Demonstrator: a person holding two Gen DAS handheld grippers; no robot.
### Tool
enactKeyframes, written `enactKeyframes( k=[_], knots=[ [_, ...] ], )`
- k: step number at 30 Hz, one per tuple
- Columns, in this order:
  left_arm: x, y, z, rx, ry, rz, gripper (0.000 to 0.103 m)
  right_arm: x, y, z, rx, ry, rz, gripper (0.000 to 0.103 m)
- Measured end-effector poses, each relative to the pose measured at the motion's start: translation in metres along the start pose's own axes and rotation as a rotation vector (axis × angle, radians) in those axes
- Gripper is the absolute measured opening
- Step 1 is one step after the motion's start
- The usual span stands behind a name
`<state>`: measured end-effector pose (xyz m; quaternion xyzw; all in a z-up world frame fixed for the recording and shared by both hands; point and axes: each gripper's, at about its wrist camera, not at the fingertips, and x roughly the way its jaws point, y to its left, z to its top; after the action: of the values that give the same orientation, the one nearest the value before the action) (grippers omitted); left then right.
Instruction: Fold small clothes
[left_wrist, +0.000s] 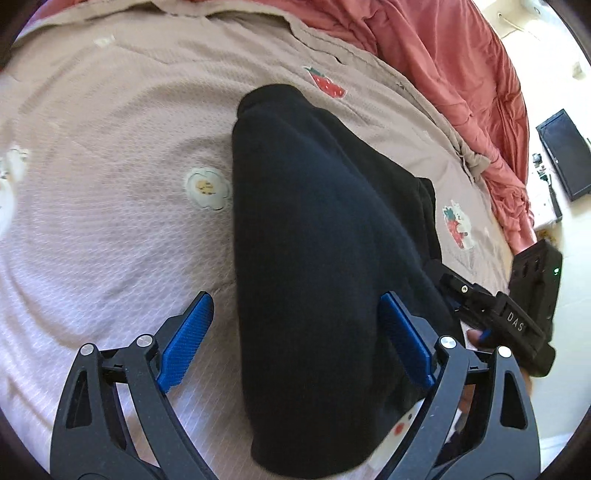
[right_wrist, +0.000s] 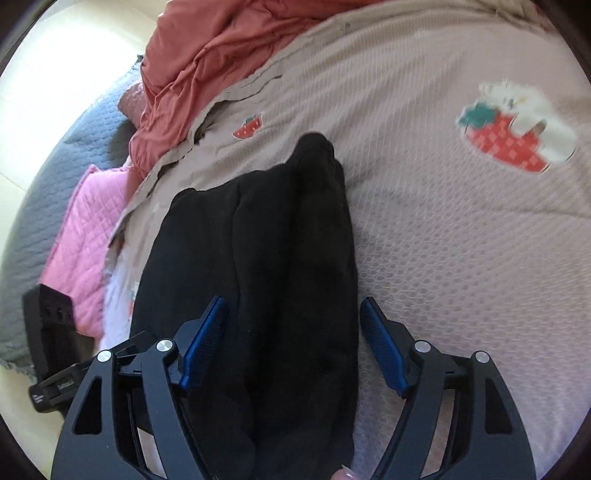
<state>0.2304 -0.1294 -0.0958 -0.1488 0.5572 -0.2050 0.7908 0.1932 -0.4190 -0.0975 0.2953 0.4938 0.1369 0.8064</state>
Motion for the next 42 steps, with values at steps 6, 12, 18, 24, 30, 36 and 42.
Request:
enactKeyframes(
  k=[6, 12, 18, 24, 30, 36, 42],
  knots=[
    [0.015, 0.002, 0.01, -0.019, 0.016, -0.052, 0.081, 0.013, 0.007, 0.004, -0.063, 0.036, 0.021, 0.068],
    [0.017, 0.0, 0.012, -0.048, 0.008, -0.082, 0.066, 0.014, 0.009, 0.005, -0.063, 0.036, 0.083, 0.048],
    [-0.001, -0.023, 0.013, 0.008, -0.035, -0.077, 0.059, -0.007, 0.021, 0.011, -0.079, -0.014, 0.115, 0.041],
    [-0.011, -0.04, 0.018, 0.019, -0.058, -0.117, 0.059, -0.034, 0.031, 0.017, -0.118, -0.09, 0.104, 0.041],
    [-0.002, -0.051, 0.02, 0.04, -0.055, -0.135, 0.059, -0.047, 0.024, 0.024, -0.109, -0.149, 0.083, 0.04],
    [0.022, -0.039, 0.017, 0.019, -0.024, -0.054, 0.062, -0.023, 0.019, 0.019, -0.133, -0.09, -0.076, 0.035],
    [0.022, -0.038, 0.017, 0.022, -0.02, -0.012, 0.068, -0.014, 0.01, 0.016, -0.115, -0.064, -0.146, 0.047]
  ],
)
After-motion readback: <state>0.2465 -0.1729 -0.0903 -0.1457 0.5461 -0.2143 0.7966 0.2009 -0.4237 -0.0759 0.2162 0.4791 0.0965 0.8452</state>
